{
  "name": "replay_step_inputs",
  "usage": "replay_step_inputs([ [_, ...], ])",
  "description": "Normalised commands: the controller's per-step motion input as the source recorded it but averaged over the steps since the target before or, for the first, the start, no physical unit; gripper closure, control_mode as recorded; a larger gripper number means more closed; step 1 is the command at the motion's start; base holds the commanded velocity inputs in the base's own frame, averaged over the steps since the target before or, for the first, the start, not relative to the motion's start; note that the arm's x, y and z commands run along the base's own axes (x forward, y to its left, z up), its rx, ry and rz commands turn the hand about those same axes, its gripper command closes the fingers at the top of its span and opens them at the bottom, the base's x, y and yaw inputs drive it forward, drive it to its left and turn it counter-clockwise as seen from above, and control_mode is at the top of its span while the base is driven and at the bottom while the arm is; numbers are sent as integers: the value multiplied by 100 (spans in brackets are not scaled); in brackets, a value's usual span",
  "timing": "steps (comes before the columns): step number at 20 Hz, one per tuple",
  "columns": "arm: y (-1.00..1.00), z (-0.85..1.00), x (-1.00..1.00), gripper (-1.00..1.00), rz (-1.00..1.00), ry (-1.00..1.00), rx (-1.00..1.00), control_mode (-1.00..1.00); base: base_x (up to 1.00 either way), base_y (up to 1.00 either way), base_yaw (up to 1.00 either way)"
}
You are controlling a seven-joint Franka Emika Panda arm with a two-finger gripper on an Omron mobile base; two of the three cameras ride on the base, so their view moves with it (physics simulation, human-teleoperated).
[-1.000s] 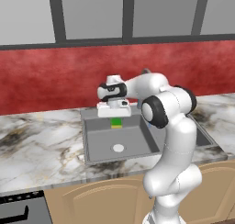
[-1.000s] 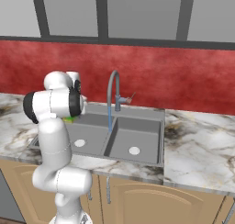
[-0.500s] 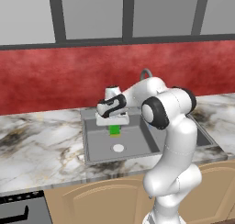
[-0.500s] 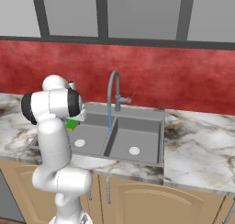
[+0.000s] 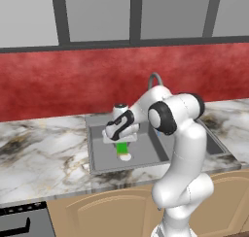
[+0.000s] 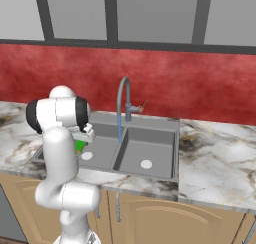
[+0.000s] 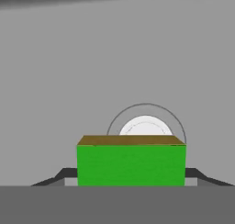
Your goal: Soak the sponge with water for a few seconds and then drop it inside the sink.
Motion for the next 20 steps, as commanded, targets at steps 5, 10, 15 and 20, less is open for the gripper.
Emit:
replay_step_inputs([
  [5,0,-27,1,100,3,-7,0,-100,0,0,0],
  [10,0,-4,3,100,2,-7,0,-100,0,0,0],
  [15,0,-9,16,100,1,-5,0,-100,0,0,0],
  [20,0,-18,7,100,0,-3,0,-100,0,0,0],
])
